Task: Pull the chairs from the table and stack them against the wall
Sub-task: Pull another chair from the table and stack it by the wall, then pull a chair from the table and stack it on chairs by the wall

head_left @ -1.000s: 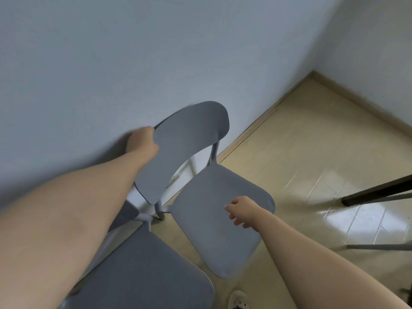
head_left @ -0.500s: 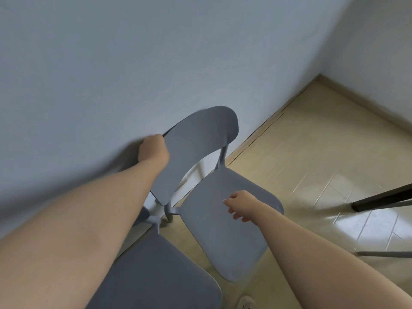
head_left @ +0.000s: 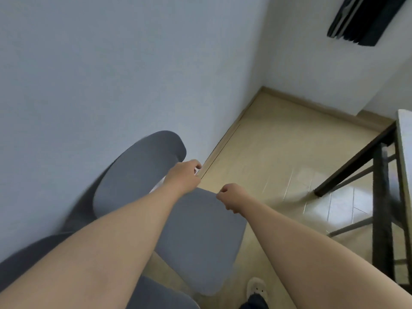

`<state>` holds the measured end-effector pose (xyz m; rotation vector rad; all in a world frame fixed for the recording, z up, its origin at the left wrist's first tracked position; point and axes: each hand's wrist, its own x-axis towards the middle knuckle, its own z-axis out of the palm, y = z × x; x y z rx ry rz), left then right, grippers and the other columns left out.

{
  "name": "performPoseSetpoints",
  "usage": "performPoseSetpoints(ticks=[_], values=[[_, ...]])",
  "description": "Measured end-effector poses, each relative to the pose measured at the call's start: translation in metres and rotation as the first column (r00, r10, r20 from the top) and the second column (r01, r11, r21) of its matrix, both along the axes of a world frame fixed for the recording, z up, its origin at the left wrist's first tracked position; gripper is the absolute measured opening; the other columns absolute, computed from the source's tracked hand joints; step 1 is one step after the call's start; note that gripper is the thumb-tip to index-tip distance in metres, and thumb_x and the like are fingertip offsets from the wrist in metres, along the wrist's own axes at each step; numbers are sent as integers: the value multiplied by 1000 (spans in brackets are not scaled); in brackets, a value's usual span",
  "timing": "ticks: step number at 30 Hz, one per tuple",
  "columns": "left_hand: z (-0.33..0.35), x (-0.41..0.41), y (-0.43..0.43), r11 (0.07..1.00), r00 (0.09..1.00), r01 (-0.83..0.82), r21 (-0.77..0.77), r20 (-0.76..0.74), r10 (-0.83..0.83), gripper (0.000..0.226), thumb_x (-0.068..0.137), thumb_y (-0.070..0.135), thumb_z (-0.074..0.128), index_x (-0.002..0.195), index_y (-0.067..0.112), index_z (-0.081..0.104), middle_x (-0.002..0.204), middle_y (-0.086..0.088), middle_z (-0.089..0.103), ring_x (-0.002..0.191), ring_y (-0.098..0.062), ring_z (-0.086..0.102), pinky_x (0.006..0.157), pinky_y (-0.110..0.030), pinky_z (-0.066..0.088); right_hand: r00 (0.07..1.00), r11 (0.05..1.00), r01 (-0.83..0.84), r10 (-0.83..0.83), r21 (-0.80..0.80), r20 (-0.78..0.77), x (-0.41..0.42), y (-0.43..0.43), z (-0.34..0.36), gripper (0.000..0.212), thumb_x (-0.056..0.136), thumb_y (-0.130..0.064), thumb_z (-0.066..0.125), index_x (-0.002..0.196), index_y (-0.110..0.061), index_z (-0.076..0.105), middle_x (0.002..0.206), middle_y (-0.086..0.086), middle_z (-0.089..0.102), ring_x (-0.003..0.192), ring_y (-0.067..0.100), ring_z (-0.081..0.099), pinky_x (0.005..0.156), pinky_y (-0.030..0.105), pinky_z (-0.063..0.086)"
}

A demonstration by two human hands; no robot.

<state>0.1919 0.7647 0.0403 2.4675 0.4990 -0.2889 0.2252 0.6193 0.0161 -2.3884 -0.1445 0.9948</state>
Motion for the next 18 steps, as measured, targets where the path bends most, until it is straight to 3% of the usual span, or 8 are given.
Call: performPoseSetpoints(ticks=[5, 8, 13, 18], values=[[14, 60, -84, 976, 970, 218, 13, -112, -215, 34, 91, 19, 49, 123, 18, 58, 125, -4, 61, 108, -21, 60, 86, -30, 48, 989, 989, 132, -136, 58, 53, 53, -84, 9, 12, 93, -18, 45, 90, -10, 52, 67, 0, 47, 81, 24, 49, 53, 23, 32], [17, 102, -141, 954, 941, 299, 4, -168, -294, 32, 93, 20, 49, 123, 15, 59, 127, -5, 60, 99, -22, 60, 89, -31, 49, 975, 975, 205, -211, 89, 70, 92, -139, 7, 10, 92, -16, 45, 85, -11, 49, 65, -1, 43, 80, 25, 48, 50, 22, 29], [19, 166, -229, 931, 912, 364, -16, -196, -360, 32, 94, 21, 49, 123, 14, 59, 128, -6, 61, 110, -24, 62, 86, -29, 47, 950, 951, 305, -308, 56, 49, 149, -233, 4, 21, 91, -14, 45, 70, -15, 45, 65, -2, 43, 59, 15, 43, 48, 21, 27], [29, 224, -301, 894, 871, 447, -37, -211, -444, 31, 94, 17, 48, 121, 12, 63, 125, -8, 64, 116, -24, 60, 91, -28, 48, 911, 917, 398, -399, 33, 102, 208, -318, 16, 12, 92, -16, 43, 85, -9, 49, 75, 2, 50, 83, 25, 49, 51, 22, 30]])
